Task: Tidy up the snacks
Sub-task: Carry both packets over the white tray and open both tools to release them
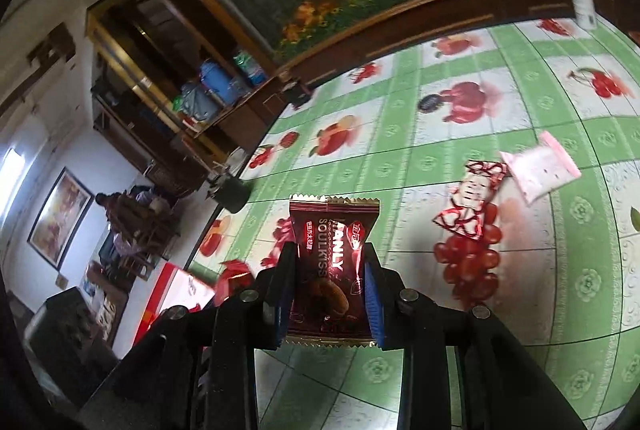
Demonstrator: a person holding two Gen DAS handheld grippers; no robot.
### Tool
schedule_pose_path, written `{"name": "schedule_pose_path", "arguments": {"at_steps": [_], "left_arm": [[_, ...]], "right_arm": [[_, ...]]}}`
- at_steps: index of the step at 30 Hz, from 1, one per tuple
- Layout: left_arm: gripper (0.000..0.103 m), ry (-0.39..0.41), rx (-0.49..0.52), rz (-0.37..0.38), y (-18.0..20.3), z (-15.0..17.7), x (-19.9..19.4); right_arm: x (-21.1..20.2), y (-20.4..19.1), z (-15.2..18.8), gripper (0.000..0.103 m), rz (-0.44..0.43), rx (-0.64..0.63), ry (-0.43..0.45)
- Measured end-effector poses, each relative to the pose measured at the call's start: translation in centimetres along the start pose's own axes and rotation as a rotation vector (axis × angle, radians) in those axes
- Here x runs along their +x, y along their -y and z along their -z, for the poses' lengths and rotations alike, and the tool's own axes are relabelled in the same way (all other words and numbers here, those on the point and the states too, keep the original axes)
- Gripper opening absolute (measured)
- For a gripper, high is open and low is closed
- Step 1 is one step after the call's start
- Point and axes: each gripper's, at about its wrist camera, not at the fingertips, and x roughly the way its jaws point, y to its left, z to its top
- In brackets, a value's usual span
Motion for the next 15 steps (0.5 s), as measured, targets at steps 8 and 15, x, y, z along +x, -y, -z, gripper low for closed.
{"name": "schedule_pose_path", "arguments": {"at_steps": [8, 15], "left_arm": [[0.031, 0.045, 0.127, -0.098, -0.7, -0.2, -5.0], [0.031, 0.100, 0.122, -0.217, -5.4, -1.0, -9.9]], "right_arm": [[-0.6, -2.6, 0.9, 0.031, -0.033, -0.076, 0.020], [-0.7, -7.8, 3.2, 0.031, -0.113, -0.202, 0.070]]}}
